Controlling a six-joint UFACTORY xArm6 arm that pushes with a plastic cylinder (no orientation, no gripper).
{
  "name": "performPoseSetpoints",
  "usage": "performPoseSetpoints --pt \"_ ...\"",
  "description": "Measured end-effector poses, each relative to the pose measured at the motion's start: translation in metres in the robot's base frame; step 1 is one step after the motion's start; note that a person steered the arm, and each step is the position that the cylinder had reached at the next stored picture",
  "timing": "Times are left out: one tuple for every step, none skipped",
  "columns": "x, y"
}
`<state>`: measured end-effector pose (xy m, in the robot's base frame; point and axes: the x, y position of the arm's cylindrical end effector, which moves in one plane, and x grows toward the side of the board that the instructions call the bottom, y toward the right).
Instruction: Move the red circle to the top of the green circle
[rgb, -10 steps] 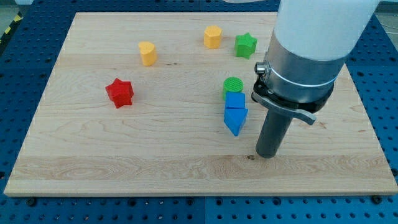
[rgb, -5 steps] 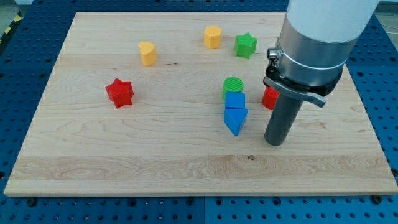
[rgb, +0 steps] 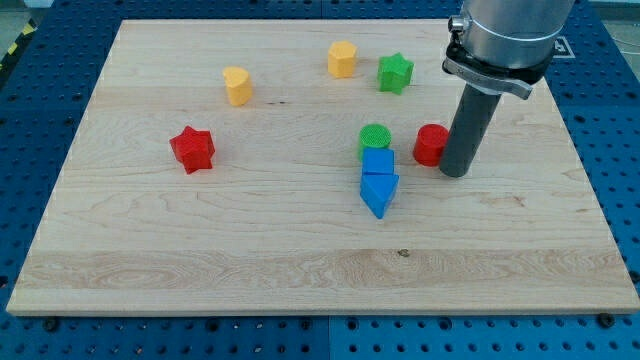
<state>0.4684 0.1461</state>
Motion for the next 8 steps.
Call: performPoseSetpoints --pt "0.000 0.000" --pt "-0.003 0.000" --pt "-0.006 0.000" --pt "-0.012 0.000" --pt "-0.016 0.000" --pt "-0.032 0.000" --pt "-0.044 0.000" --pt "-0.046 0.001"
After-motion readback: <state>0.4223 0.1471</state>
